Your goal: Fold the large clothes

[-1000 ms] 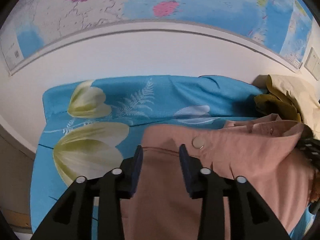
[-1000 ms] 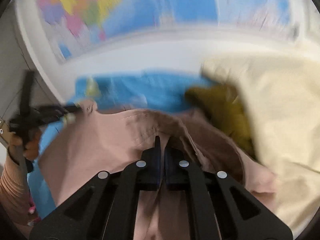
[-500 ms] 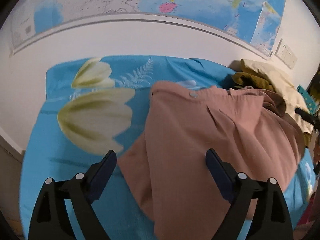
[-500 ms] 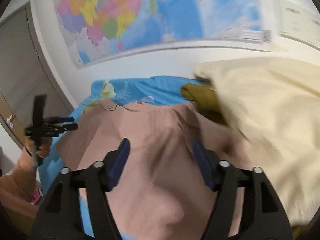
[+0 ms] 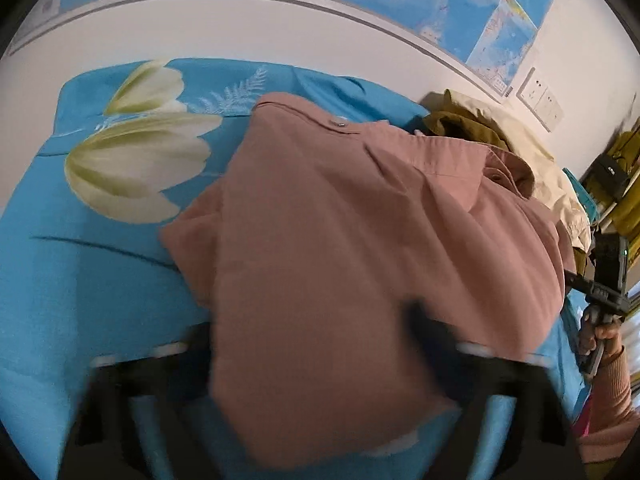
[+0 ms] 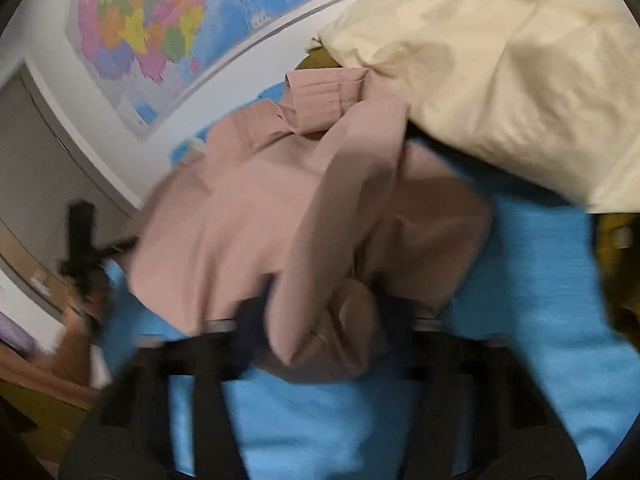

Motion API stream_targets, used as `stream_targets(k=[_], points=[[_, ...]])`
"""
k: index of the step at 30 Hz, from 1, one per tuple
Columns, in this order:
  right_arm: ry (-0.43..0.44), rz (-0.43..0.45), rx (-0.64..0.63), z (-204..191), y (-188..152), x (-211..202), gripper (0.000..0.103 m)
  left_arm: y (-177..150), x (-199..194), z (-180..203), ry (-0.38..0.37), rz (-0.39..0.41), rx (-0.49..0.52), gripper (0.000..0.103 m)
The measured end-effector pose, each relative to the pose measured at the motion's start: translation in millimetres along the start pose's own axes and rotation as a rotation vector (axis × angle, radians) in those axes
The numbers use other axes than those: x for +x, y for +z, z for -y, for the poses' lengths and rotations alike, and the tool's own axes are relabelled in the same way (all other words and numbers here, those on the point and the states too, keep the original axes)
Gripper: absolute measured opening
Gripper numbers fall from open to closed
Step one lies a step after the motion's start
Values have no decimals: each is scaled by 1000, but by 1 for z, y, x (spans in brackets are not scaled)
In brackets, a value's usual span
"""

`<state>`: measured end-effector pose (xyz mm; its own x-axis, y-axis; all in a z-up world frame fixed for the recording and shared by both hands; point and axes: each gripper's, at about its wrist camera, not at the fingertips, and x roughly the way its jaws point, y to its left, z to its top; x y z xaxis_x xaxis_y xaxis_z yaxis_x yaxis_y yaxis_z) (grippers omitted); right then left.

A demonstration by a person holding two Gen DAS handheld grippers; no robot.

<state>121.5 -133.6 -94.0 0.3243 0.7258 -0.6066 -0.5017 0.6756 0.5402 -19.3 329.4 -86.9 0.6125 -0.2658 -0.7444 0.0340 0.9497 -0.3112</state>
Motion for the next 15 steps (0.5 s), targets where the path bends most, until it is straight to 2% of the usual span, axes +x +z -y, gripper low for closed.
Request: stream_targets(k=[2, 3, 6, 8, 9, 11, 13, 14, 15], points=[[50, 13, 4, -8, 1, -13, 14, 4, -5, -2, -46, -27, -66, 20], [91, 32, 7, -16, 2, -26, 12, 6, -12, -3, -49, -30, -82, 15], [189, 84, -2, -42, -4, -68, 7, 8, -52, -12, -133, 11, -139, 11], [159, 80, -60, -56, -12, -84, 7, 4, -73, -19, -109, 44, -148, 12], [129, 54, -58, -54, -19, -85, 7, 1, -74, -21, -94, 40, -141, 14], [107, 2, -14, -40, -27, -75, 10, -9, -59, -31, -66, -24, -149, 20], [26, -57, 64, -18, -36, -59, 11, -20, -38, -37, -6, -86, -146, 29], [-19, -65, 77, -12, -39, -56, 22, -22, -34, -37, 20, -83, -140, 45], [-62, -56, 97, -7, -40, -59, 33, -24, -36, -36, 58, -58, -124, 51]])
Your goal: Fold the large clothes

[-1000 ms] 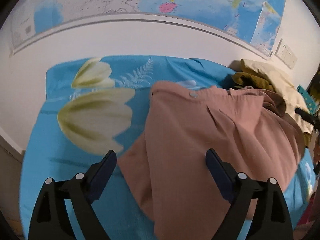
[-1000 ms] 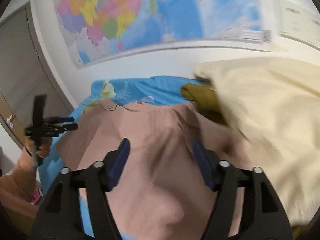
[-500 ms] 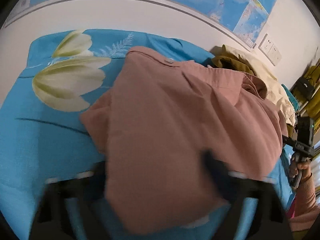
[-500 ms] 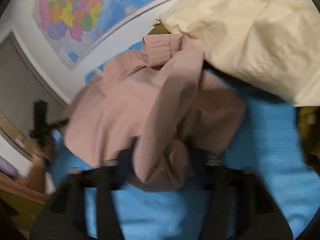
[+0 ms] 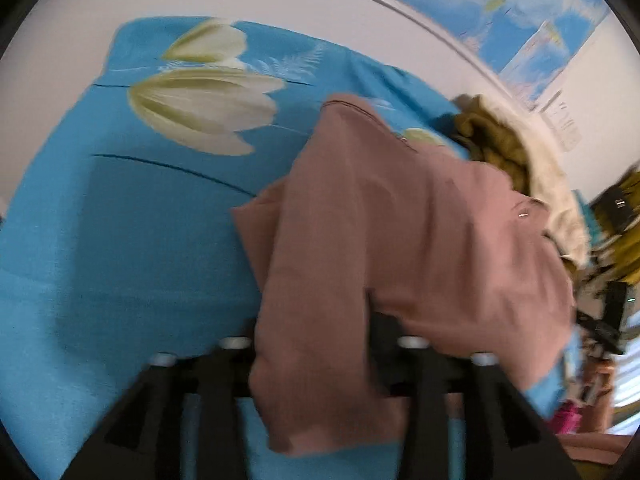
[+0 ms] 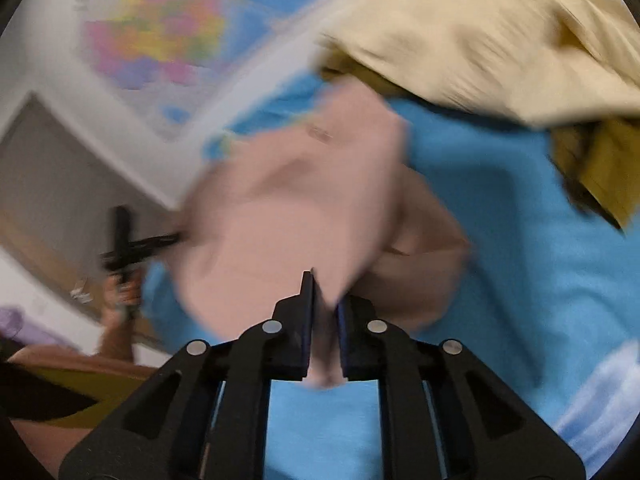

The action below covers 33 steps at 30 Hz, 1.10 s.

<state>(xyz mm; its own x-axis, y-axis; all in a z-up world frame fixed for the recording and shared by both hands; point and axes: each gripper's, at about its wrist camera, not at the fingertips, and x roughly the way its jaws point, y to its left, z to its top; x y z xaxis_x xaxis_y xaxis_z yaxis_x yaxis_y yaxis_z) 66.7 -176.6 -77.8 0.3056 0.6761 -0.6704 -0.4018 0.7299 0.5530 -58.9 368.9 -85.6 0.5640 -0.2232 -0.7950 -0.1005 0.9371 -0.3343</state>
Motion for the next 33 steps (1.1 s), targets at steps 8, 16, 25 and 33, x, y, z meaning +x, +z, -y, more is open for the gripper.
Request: stream_targets(k=[8, 16, 25, 33], points=[[-135, 132, -192, -52, 30, 2, 68, 21, -29, 42, 123, 145, 189, 77], [-240, 27, -184, -35, 35, 67, 21, 29, 28, 50, 201, 36, 229, 68], [-134, 175, -182, -59, 28, 23, 41, 23, -4, 79, 259, 169, 258, 70], [-92, 130, -355, -110, 14, 51, 52, 3, -12, 115, 243, 210, 349, 76]])
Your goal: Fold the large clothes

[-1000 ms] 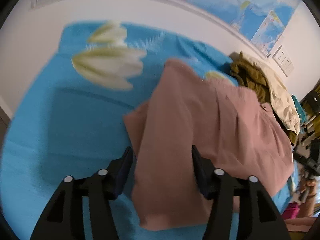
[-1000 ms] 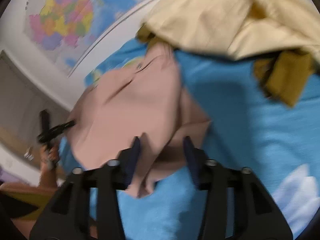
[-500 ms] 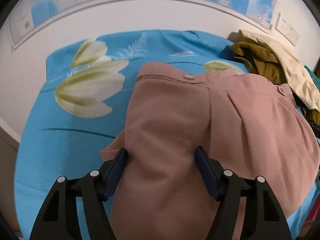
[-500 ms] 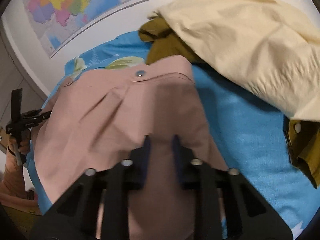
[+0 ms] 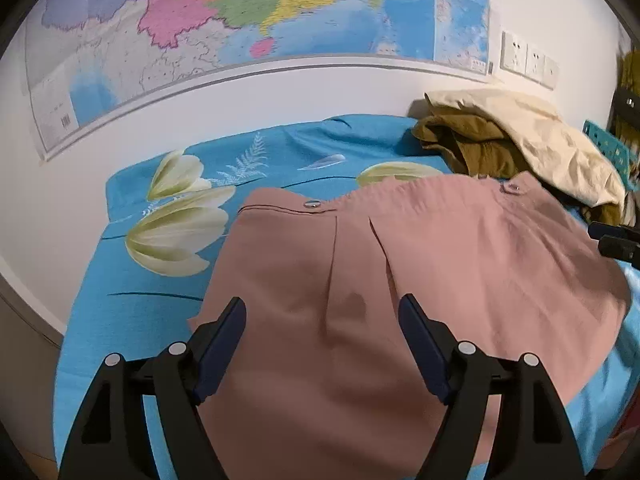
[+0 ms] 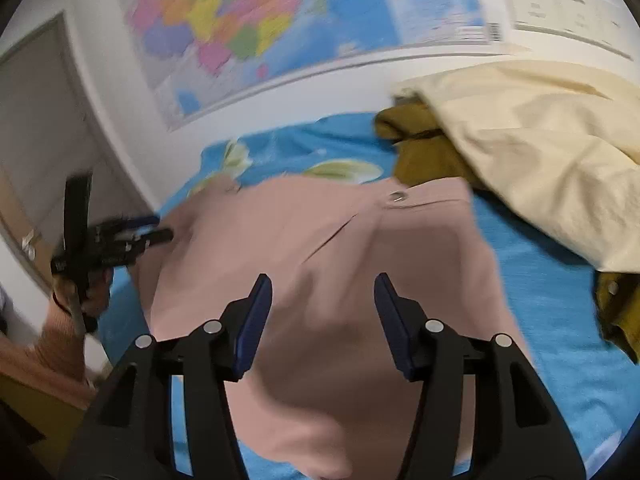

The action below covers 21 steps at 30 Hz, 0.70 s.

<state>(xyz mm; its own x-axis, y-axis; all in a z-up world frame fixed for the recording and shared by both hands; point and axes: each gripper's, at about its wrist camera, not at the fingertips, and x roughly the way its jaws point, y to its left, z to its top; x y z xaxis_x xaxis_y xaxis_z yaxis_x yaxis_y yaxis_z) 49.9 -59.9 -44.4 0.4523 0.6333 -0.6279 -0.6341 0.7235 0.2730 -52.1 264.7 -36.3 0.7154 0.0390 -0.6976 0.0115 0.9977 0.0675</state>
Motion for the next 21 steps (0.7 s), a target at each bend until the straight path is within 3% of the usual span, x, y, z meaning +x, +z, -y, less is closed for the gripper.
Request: stream_targets(k=[3, 5, 8, 11, 16, 21], points=[[-26, -65, 48, 9, -7, 19, 52, -5, 6, 3, -19, -20, 0, 76], [-74, -97, 98, 20, -16, 28, 43, -11, 15, 3, -4, -45, -8, 76], [-44, -80, 153, 31, -22, 26, 41, -19, 27, -2, -1, -91, -34, 76], [-57, -72, 146, 26, -20, 18, 45, -21, 19, 2, 2, -68, -19, 77], [-4, 20, 91, 2, -10, -7, 53, -20, 1, 7, 0, -29, -12, 77], [64, 35, -19, -34, -8, -10, 54, -23, -6, 15, -15, -14, -5, 78]])
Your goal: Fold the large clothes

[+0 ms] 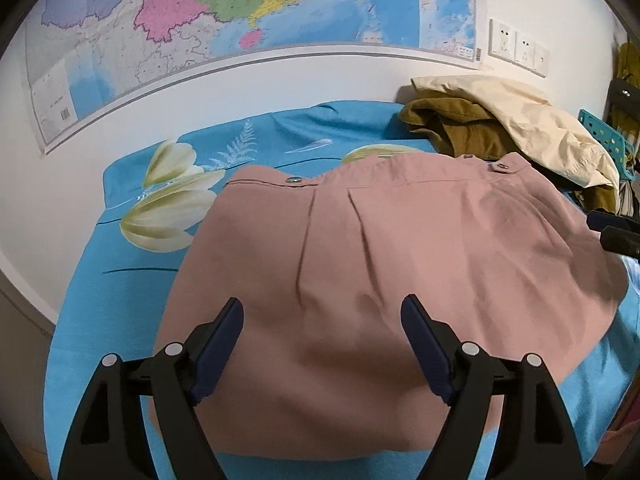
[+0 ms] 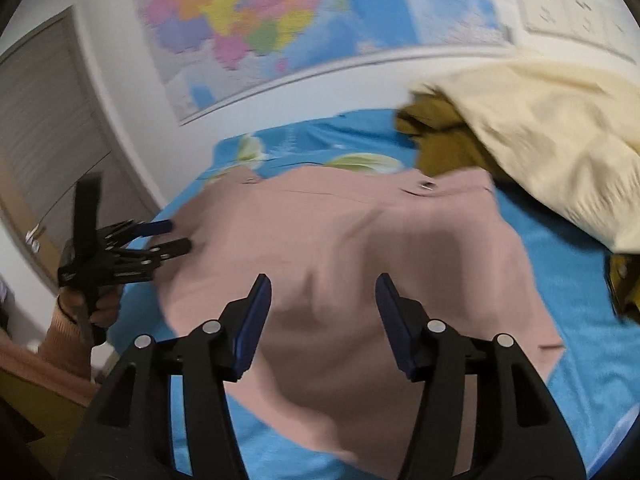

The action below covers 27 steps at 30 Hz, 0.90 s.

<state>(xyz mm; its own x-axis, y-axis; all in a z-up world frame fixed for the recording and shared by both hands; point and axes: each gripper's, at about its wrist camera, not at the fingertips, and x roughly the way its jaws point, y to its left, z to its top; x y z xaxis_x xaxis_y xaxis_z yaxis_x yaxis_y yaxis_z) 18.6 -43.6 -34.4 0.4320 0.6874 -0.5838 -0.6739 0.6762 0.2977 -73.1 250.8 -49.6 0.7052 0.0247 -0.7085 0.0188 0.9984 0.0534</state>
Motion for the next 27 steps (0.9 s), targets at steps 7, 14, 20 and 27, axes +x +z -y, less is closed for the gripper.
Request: stream_targets(k=[7, 14, 20, 27], points=[[-55, -121, -60, -7, -17, 42, 54, -15, 17, 1, -23, -51, -23, 80], [-50, -116, 19, 8, -20, 37, 53, -17, 10, -1, -17, -41, -44, 81], [7, -54, -59, -16, -7, 20, 57, -19, -11, -11, 21, 11, -62, 81], [26, -120, -141, -42, -12, 47, 58, -26, 0, -28, 19, -23, -119, 81]])
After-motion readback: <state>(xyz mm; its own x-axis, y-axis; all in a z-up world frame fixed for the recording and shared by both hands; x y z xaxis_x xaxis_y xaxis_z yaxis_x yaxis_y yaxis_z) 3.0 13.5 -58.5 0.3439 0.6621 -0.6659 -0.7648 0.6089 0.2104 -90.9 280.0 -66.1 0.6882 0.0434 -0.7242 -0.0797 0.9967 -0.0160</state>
